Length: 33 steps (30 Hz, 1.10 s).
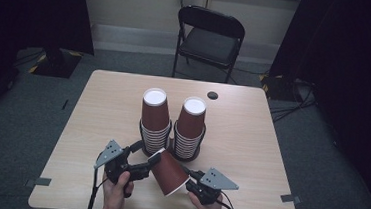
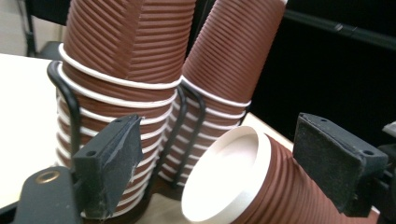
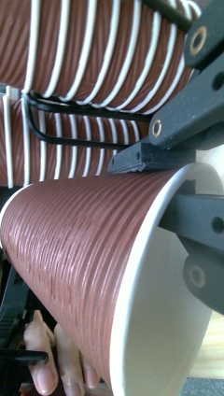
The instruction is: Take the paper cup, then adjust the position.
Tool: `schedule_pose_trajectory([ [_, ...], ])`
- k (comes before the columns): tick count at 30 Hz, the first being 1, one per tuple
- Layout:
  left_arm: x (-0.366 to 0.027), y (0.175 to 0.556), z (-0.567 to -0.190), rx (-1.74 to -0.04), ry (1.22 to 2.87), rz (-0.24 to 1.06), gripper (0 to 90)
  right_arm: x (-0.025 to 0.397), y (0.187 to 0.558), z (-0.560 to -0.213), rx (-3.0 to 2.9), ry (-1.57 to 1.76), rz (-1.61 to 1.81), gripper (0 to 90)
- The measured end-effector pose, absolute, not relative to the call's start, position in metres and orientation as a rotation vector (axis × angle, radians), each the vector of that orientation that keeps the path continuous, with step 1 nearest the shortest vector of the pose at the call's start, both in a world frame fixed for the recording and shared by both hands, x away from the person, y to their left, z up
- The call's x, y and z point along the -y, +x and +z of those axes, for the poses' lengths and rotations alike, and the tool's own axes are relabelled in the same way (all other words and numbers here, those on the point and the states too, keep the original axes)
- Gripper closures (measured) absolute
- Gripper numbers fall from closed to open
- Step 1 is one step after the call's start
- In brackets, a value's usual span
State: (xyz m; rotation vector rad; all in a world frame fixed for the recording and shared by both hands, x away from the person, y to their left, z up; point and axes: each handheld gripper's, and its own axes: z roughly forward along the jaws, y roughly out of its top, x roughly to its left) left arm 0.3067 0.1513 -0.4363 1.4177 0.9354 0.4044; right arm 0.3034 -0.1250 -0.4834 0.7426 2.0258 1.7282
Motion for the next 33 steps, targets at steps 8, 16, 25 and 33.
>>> schedule_pose_trajectory([
  [8, -0.151, 0.307, -0.443, -0.887, 1.462, 0.551, 16.6, 0.131, 0.306, -0.483, -2.068, 0.825, 1.65, 85.4],
  [16, -0.159, 0.306, -0.443, -0.834, 1.539, 0.611, 22.4, 0.135, 0.311, -0.483, -2.132, 0.903, 1.587, 85.5],
  [25, -0.154, 0.304, -0.445, -0.727, 1.675, 0.657, 25.0, 0.142, 0.315, -0.479, -2.221, 0.952, 1.541, 85.5],
  [33, -0.147, 0.299, -0.446, -0.63, 1.763, 0.664, 24.4, 0.143, 0.322, -0.474, -2.301, 0.96, 1.497, 85.5],
])
